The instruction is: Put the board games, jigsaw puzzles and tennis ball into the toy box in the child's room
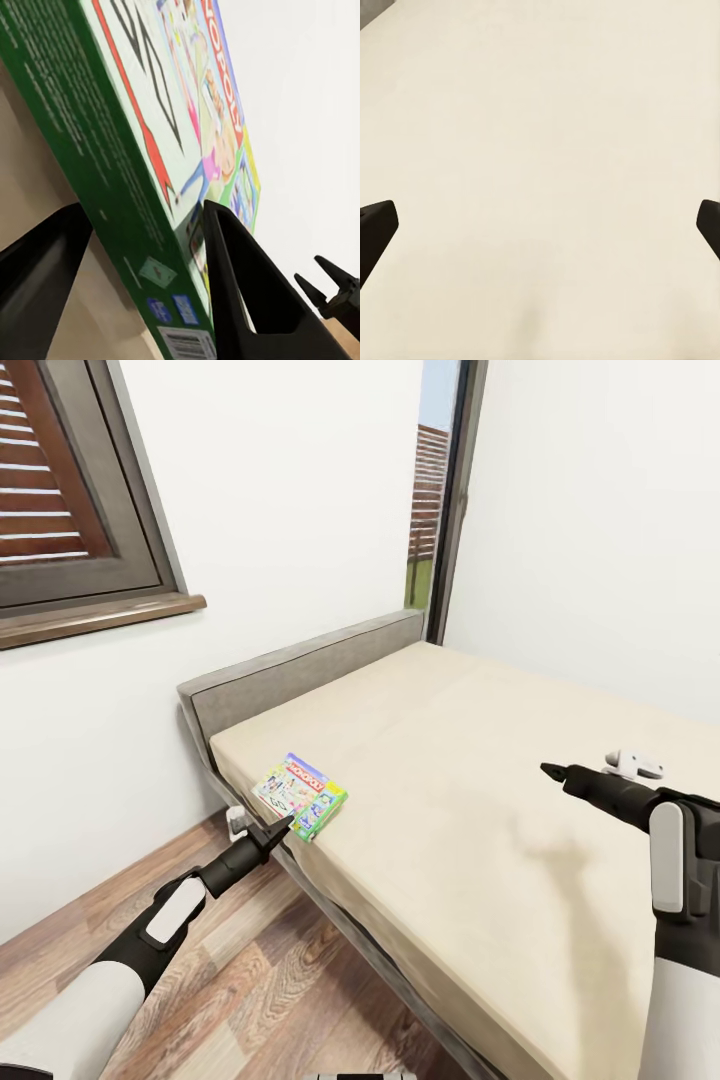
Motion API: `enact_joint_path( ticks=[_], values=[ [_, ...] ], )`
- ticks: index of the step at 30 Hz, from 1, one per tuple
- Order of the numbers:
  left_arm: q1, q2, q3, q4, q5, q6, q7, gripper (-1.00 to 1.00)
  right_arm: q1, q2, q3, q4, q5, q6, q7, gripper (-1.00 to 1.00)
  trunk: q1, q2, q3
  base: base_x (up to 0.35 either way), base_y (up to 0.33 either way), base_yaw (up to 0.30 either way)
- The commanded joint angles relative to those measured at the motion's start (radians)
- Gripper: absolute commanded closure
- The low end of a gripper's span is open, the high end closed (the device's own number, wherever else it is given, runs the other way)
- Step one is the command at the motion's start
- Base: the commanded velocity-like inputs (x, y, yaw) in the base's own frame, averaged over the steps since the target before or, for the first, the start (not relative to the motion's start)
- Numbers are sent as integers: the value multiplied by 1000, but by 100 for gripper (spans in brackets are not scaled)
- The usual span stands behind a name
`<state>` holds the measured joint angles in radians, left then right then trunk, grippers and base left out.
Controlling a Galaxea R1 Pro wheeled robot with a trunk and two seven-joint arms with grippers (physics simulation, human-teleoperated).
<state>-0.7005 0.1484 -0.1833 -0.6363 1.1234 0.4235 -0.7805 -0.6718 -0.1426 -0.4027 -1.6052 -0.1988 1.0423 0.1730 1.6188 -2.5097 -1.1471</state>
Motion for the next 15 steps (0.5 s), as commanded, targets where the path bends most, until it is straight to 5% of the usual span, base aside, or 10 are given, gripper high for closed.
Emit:
enact_joint_path(
  ticks=[1, 15],
  values=[
    [-1, -51, -9, 3, -11, -13, 6, 100, 1, 0, -1, -2, -2, 5, 2, -100, 0, 0, -1, 0, 0, 0],
    [-1, -52, -10, -9, -14, -14, 5, 100, 10, 0, 2, -5, -2, 5, 3, -100, 0, 0, -1, 0, 0, 0]
  ],
)
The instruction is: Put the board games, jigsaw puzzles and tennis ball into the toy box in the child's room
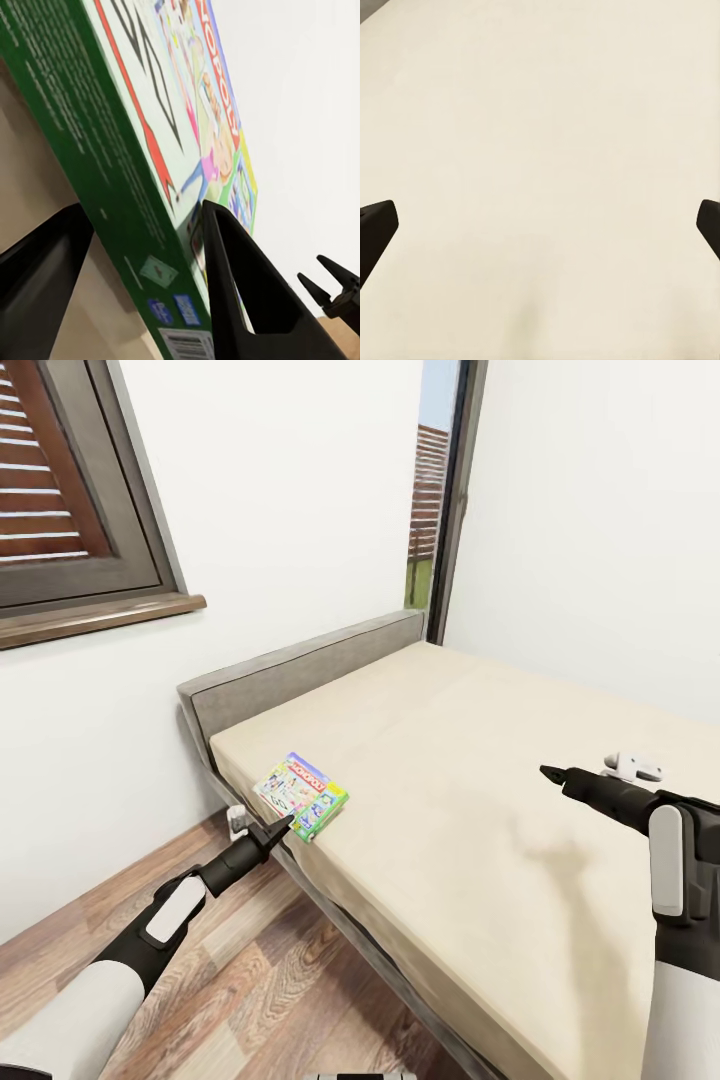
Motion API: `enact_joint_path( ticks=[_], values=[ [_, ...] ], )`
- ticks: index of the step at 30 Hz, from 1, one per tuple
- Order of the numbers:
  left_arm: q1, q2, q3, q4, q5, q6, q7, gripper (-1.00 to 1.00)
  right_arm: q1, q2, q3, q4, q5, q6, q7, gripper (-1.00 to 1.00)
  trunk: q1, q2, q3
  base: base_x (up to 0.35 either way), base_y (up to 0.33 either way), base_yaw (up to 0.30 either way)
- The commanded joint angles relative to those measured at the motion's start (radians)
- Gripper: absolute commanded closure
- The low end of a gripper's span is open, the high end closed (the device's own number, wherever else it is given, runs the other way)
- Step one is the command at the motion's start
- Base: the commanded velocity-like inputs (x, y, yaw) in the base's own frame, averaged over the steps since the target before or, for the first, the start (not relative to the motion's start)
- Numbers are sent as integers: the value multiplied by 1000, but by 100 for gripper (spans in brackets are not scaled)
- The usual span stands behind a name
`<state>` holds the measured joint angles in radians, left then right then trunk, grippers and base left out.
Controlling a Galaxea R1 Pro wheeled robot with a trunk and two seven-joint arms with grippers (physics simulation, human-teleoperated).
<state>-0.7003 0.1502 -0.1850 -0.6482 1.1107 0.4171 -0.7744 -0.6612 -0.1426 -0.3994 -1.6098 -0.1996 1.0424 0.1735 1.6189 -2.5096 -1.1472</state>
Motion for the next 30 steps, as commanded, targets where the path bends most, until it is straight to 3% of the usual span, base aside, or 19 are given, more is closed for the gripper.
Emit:
enact_joint_path(
  ticks=[1, 30],
  values=[
    [-1, -54, -8, 1, -1, -7, -1, 100, -1, 0, -1, -1, -1, 5, 2, -100, 0, 0, -1, 0, 0, 0],
    [4, -56, -9, -37, -3, -8, -4, 100, 0, 1, -1, -1, -1, 5, 2, -100, 0, 0, -1, 0, 0, 0]
  ],
)
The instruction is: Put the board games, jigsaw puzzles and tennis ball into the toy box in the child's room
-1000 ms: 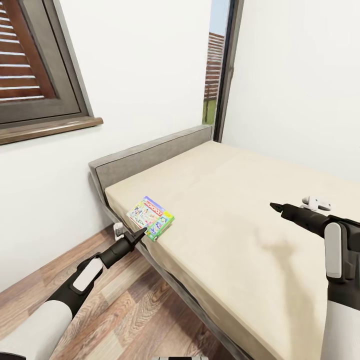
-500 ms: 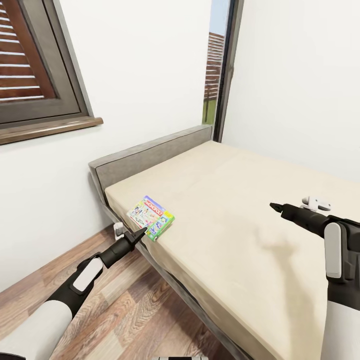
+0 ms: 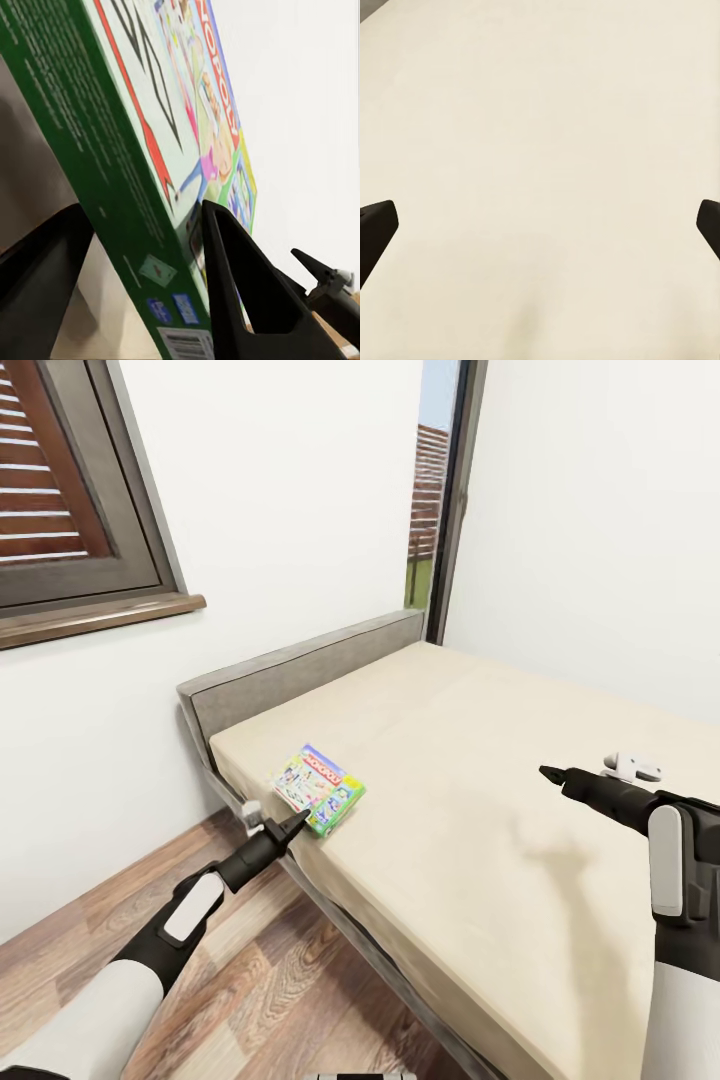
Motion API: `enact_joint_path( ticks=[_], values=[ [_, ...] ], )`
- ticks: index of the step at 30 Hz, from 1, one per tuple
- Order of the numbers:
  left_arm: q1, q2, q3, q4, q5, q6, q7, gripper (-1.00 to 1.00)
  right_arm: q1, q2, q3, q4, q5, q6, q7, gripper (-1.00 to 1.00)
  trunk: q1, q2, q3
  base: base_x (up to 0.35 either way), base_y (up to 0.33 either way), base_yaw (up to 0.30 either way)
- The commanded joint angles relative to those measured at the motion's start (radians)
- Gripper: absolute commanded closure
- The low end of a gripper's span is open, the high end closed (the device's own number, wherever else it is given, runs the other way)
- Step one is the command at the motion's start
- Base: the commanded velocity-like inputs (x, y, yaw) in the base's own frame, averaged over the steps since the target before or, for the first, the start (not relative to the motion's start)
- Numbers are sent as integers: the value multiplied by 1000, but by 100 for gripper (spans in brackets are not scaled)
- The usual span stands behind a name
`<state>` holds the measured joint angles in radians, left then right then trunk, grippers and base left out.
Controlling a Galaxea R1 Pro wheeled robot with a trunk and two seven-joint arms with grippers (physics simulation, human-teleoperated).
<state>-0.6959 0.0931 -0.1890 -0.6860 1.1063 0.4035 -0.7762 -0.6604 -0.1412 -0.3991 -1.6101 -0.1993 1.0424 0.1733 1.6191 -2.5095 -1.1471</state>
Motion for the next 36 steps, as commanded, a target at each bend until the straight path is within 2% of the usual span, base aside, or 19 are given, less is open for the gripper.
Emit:
enact_joint_path(
  ticks=[1, 12, 18, 36],
  values=[
    [0, 1, -5, -6, 2, 6, -2, 100, -1, 0, -1, -1, -2, 5, 2, -100, 0, 0, -1, 0, 0, 0],
    [7, 6, -4, -57, 2, 7, -1, 100, -1, 1, -3, -1, -3, 5, 2, -100, 0, 0, -1, 0, 0, 0],
    [22, 8, -3, -114, 3, 15, 4, 100, 3, 6, -3, -1, -3, 5, 2, -100, 0, 0, -1, 0, 0, 0],
    [31, 4, -9, -178, 10, 39, 11, 100, 18, 8, -4, -1, -3, 5, 2, -100, 0, 0, -1, 0, 0, 0]
  ],
)
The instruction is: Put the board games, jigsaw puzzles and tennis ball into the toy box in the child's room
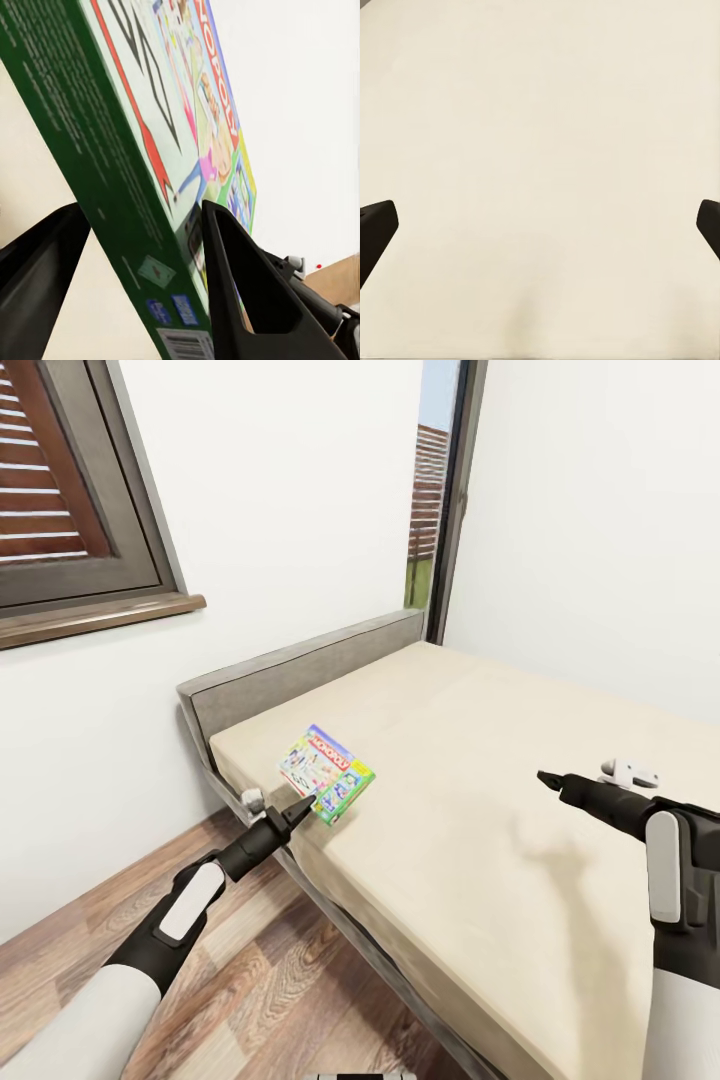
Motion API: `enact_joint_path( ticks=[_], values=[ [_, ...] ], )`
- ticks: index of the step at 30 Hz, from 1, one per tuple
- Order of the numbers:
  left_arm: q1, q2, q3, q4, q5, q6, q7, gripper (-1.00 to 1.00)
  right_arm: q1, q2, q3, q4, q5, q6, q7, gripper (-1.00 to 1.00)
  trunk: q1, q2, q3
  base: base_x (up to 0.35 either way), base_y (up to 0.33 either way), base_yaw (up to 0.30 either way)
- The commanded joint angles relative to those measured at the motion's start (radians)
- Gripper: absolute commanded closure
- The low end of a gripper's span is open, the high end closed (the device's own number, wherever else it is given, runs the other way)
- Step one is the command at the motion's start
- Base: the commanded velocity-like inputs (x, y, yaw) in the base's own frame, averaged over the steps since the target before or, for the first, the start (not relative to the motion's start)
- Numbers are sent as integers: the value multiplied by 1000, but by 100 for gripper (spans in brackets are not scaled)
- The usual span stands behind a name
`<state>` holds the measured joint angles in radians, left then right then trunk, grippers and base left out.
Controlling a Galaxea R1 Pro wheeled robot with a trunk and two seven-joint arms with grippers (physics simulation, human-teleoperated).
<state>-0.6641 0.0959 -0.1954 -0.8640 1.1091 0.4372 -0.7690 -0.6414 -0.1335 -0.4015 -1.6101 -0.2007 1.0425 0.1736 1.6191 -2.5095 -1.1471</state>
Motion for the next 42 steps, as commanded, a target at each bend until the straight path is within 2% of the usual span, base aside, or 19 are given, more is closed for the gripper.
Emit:
enact_joint_path(
  ticks=[1, 12, 20, 28, 36, 42],
  values=[
    [-1, 1, -2, 0, 8, 5, 4, 100, -1, 0, -1, -1, -2, 5, 2, -100, 0, 0, -1, 0, 0, 0],
    [0, -10, -11, -45, 2, 28, 6, 100, 9, 0, 0, -1, -2, 5, 3, -100, 0, 0, -1, 0, 0, 0],
    [0, -24, -43, -76, -1, 31, 38, 100, 11, 4, 3, 2, -1, 5, 3, -100, 0, 0, -1, 0, 0, 0],
    [0, -40, -97, -121, 0, 32, 120, 100, 21, 14, 53, 4, 0, 5, 3, -100, 0, 0, -1, 0, 0, 0],
    [3, -51, -117, -169, 2, 35, 189, 100, 31, 19, 100, 4, -2, 5, 3, -100, 0, 0, -1, 0, 0, 0],
    [10, -53, -122, -194, 3, 42, 216, 100, 34, 18, 112, 4, -13, 5, 4, -100, 0, 0, -1, 0, 0, 0]
  ],
)
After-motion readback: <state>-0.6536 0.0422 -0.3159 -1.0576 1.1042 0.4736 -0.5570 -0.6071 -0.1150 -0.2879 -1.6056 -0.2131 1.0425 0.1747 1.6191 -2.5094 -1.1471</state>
